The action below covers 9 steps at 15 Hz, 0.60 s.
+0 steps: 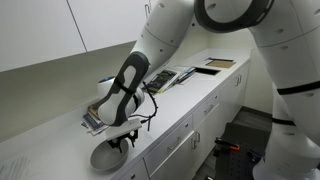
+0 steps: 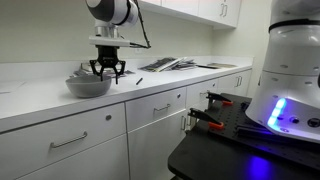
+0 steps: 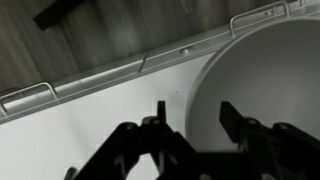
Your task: Move the bowl to the right
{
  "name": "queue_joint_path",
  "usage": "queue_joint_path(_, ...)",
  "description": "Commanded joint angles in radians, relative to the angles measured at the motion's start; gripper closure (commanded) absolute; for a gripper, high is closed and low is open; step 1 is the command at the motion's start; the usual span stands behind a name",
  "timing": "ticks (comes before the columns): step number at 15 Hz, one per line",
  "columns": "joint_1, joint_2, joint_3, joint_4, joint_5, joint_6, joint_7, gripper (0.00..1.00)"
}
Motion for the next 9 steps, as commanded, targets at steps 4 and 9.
queue_joint_path(4, 0.031, 0.001, -0.032, -0.002, 0.006, 0.039, 0.013, 0.92)
queue_joint_path(9, 0.022, -0.017, -0.068, 0.001, 0.006, 0.094, 0.033, 0.98)
